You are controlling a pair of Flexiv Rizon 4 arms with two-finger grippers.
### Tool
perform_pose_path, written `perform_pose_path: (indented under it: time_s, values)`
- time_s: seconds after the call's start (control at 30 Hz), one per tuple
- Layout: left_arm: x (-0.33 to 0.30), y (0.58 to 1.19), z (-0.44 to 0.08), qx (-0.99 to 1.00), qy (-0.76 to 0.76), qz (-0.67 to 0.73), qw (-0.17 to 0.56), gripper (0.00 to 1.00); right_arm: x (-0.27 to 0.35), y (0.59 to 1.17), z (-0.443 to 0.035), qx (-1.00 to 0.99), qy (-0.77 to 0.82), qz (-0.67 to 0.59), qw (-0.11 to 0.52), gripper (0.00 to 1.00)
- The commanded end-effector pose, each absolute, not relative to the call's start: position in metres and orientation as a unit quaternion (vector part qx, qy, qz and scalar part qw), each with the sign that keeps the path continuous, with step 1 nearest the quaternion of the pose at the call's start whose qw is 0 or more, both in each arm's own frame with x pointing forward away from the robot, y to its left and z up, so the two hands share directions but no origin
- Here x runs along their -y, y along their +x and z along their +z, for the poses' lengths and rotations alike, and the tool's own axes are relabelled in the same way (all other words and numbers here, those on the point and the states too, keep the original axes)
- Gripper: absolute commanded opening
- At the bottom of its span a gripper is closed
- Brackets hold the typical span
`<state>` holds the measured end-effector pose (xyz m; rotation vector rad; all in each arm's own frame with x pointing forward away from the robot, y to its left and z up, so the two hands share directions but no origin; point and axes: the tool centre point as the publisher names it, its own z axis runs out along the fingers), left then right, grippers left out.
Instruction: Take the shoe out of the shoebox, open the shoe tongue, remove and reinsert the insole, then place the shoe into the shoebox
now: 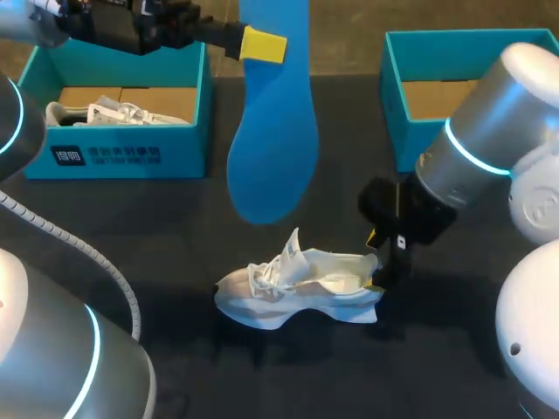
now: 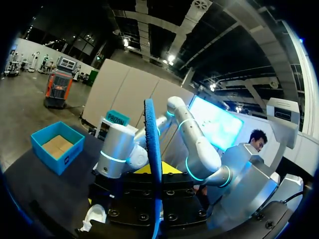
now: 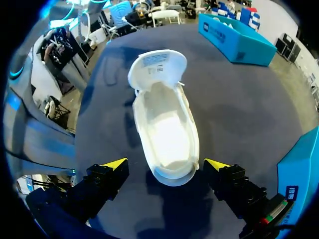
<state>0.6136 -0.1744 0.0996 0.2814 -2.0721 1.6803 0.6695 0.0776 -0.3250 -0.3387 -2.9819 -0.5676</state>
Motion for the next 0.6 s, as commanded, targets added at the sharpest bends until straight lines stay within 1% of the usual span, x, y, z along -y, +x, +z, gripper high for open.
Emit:
perform_pose_path:
  time_s: [0.03, 0.33, 0.4, 0.6]
  values:
    - [0.176, 0.614, 0.099, 0.752, 0.102, 0.610, 0.227, 0.00, -0.080, 0.674, -0.322, 0.990, -0.112, -0.065, 0.057, 1.00]
    - [0.176, 0.614, 0.099, 0.752, 0.102, 0.610, 0.227, 0.00, -0.084, 0.671, -0.311, 0.989, -0.132, -0.044, 0.049, 1.00]
    - [0.176, 0.614, 0.099, 0.752, 0.102, 0.610, 0.227, 0.00, -0.087, 0.671, -0.309, 0.990, -0.132, -0.045, 0.034, 1.00]
    - [0.176, 0.614, 0.099, 0.752, 0.102, 0.610, 0.227, 0.00, -0.092, 0.673, -0.310, 0.991, -0.129, -0.044, 0.015, 1.00]
